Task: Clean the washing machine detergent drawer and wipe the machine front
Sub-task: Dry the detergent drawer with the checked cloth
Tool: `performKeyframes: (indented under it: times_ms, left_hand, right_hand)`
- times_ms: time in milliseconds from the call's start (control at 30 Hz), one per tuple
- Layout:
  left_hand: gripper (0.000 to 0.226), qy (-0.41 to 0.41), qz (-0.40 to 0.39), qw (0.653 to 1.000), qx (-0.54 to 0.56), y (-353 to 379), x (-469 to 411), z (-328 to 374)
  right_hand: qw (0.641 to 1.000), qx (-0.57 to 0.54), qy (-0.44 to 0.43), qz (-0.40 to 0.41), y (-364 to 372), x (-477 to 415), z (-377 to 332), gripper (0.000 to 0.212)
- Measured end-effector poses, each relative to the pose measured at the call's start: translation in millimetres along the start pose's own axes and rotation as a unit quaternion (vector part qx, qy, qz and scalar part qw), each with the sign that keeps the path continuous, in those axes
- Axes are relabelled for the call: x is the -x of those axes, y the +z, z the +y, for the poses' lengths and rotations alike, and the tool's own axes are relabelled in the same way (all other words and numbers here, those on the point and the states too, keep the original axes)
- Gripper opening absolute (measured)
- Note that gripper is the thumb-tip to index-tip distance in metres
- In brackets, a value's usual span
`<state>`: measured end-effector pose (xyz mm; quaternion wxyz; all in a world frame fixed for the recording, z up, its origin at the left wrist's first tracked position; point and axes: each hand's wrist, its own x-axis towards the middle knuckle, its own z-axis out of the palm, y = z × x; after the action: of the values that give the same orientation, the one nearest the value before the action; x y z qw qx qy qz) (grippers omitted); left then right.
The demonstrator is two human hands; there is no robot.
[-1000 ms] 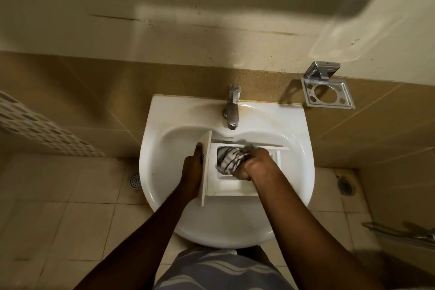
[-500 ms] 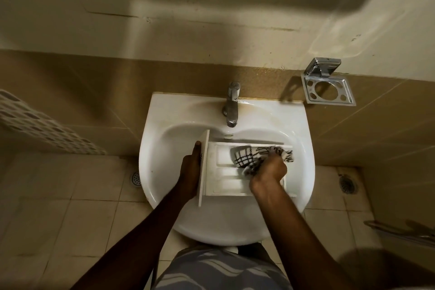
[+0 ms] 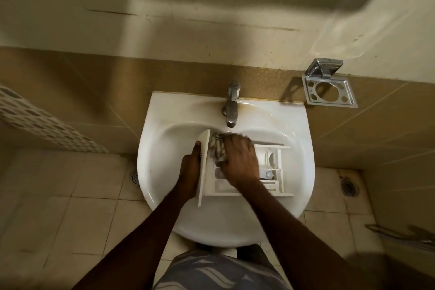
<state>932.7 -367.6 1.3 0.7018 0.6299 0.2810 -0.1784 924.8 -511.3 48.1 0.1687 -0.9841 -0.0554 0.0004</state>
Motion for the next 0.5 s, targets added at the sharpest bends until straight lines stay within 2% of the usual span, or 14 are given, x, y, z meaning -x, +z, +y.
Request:
performKeyframes:
  times_ms: [133, 267, 367, 500]
  left_hand:
    - [0.062, -0.007, 0.005, 1.000, -0.012, 0, 3, -1]
    - [0.065, -0.005, 0.005, 1.000, -0.009, -1, 1, -2]
    - [0.062, -0.008, 0.006, 1.000, -0.011, -1, 1, -2]
    - [0.064, -0.002, -0.003, 1.000, -0.007, -2, -2, -3]
  right_hand:
    - [0.998, 0.061, 0.026, -0.008, -16, 5, 63, 0.059]
    - [0.997, 0.046, 0.066, -0.011, -23, 10, 101, 0.058]
    - [0.988, -0.029, 0.150, 0.027, -13, 6, 74, 0.065]
    - [0.986, -0.116, 0.109, 0.052, 12, -8, -7, 0.048]
